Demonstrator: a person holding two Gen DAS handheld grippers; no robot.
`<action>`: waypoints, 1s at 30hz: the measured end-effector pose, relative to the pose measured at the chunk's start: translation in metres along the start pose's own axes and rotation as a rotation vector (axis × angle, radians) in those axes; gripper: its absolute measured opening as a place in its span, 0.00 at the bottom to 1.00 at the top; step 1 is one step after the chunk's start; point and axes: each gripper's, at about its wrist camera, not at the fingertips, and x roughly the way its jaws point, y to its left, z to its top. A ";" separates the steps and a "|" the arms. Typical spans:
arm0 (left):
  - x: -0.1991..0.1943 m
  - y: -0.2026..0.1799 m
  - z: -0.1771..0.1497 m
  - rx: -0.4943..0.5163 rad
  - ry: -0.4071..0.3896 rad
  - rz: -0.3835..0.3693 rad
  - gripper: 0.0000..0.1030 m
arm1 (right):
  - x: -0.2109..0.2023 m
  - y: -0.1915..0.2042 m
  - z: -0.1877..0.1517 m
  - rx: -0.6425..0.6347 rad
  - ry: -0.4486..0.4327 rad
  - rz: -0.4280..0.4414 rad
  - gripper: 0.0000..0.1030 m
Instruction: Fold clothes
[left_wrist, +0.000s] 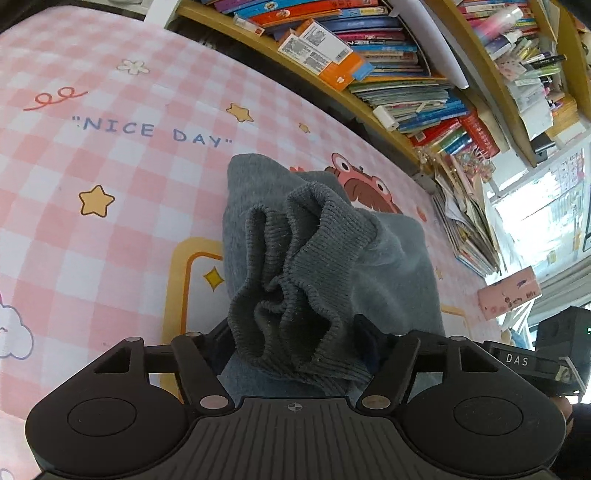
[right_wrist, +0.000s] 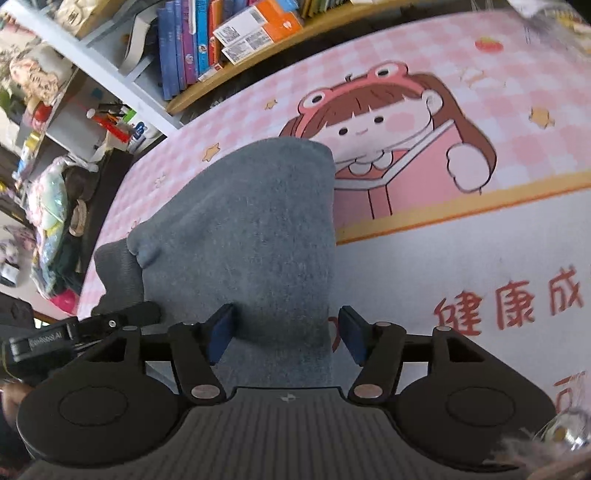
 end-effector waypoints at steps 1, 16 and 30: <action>0.000 0.000 0.000 -0.004 0.000 -0.003 0.64 | 0.001 -0.001 0.000 0.009 0.004 0.018 0.48; -0.022 -0.027 0.022 0.106 -0.113 -0.056 0.50 | -0.028 0.031 0.016 -0.154 -0.140 0.041 0.30; -0.018 -0.043 0.071 0.172 -0.155 -0.070 0.51 | -0.030 0.044 0.067 -0.211 -0.195 0.046 0.30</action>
